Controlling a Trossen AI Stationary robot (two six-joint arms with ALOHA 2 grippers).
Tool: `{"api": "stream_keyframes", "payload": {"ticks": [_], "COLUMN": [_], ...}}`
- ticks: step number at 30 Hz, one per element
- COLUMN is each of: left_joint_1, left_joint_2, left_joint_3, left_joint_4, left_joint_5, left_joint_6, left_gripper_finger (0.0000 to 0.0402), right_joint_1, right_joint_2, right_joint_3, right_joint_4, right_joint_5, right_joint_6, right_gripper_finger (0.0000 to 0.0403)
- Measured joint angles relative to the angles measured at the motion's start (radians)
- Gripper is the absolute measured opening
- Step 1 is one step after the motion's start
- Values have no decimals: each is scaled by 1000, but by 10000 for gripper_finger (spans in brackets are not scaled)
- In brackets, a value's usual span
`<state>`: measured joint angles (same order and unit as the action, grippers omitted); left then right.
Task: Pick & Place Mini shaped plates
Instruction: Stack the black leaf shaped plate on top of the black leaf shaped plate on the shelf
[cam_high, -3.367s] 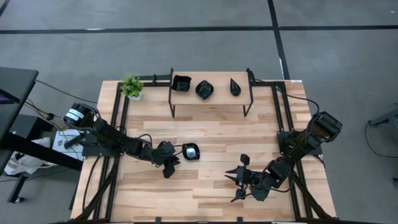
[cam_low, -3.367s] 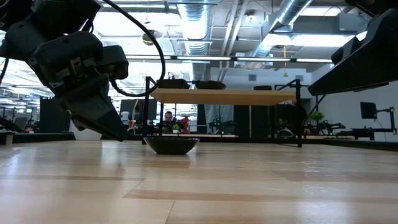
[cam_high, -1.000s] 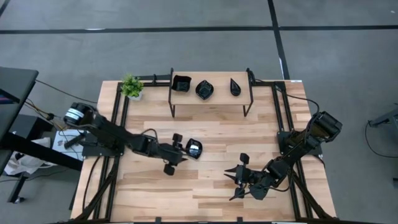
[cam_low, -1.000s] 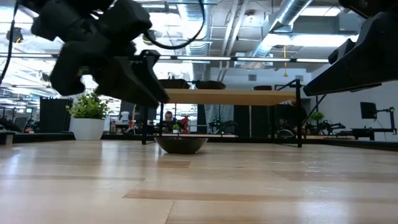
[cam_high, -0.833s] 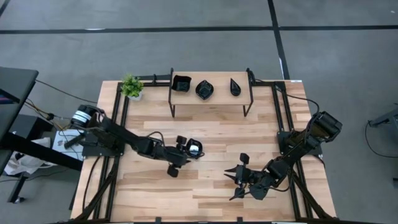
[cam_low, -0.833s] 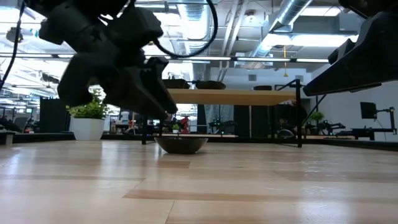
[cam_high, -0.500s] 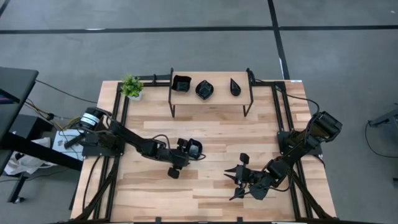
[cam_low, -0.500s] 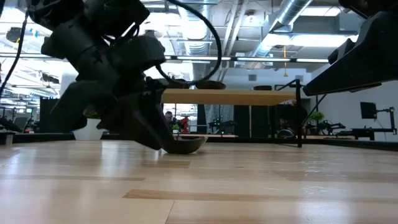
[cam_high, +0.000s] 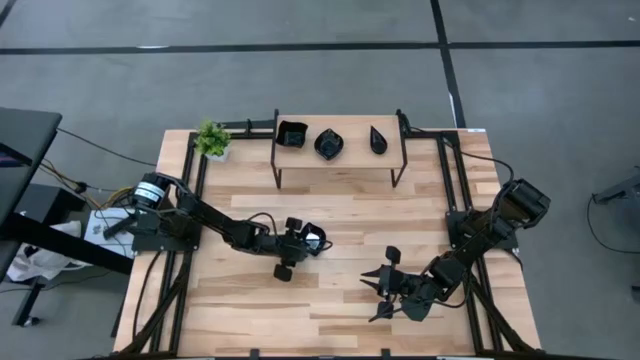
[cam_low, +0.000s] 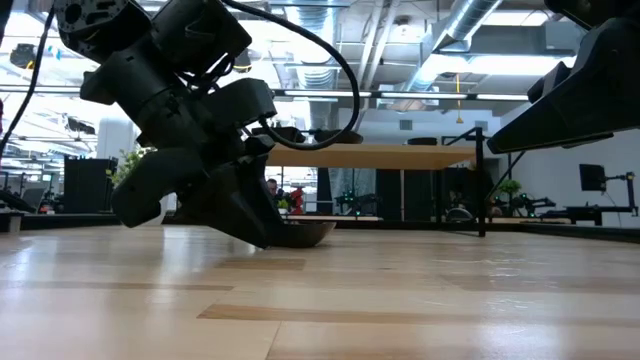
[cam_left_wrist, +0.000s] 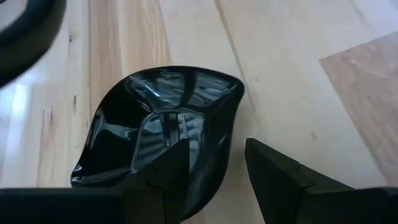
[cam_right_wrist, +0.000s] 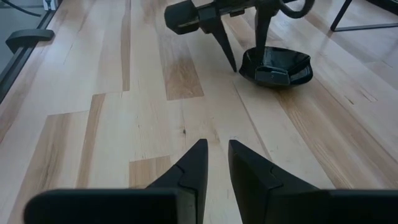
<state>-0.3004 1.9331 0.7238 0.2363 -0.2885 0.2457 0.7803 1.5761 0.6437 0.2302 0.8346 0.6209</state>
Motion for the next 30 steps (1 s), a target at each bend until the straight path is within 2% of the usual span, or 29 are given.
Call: {"api": "stream_keyframes", "payload": {"ticks": [30], "left_joint_1": [-2], "left_joint_2": [0], "left_joint_3": [-1], "left_joint_4": [19], "left_joint_5": [1], "left_joint_6": [-45], "left_gripper_finger": [159], "right_joint_1": [-3], "right_joint_2": [0], "right_joint_3": [0], "right_joint_4": [0], "right_joint_5": [0], "right_joint_6": [0], "right_gripper_finger": [59]}}
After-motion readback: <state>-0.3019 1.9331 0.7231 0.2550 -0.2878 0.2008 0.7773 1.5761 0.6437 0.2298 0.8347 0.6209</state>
